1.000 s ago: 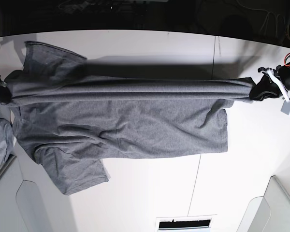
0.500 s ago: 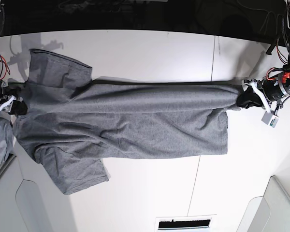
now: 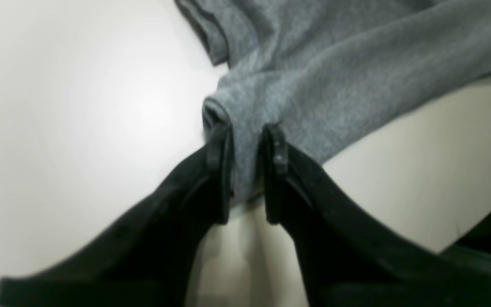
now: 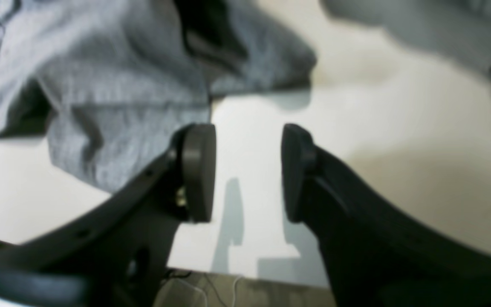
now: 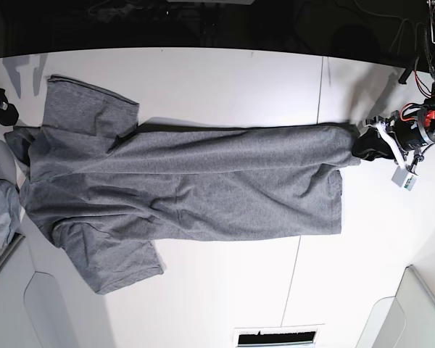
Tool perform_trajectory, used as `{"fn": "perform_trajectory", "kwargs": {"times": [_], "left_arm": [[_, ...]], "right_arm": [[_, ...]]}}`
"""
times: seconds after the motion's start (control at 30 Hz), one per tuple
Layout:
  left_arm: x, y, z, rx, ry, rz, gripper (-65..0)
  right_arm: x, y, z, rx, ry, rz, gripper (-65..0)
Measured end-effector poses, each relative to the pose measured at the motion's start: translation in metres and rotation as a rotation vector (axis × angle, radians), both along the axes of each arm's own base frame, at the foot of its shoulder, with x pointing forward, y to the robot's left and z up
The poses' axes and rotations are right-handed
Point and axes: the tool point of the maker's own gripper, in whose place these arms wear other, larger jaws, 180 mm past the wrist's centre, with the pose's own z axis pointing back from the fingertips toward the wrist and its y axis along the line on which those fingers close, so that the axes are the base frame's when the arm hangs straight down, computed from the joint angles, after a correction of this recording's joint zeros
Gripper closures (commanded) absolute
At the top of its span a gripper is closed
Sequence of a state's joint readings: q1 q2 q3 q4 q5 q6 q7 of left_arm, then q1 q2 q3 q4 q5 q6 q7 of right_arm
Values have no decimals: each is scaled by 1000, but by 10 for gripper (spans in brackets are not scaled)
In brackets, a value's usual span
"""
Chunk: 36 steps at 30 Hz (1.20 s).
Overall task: Layout the t-shirt on the table in an organized manner, then fold the t-shirt properly
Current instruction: 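Lower the folded edge onto the shirt and open both grippers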
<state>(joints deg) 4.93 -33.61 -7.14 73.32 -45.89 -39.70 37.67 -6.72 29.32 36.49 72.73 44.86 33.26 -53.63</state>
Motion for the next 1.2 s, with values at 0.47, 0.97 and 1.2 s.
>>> {"fn": "perform_trajectory", "kwargs": {"times": [0.47, 0.97, 1.2], "left_arm": [[2, -1, 3, -17, -10, 7, -152], [2, -1, 2, -16, -9, 6, -152], [5, -1, 5, -13, -17, 5, -151]], "right_arm": [[-31, 71, -45, 159, 30, -14, -253], [-25, 118, -52, 282, -17, -43, 0], [5, 119, -10, 230, -159, 17, 0]]}}
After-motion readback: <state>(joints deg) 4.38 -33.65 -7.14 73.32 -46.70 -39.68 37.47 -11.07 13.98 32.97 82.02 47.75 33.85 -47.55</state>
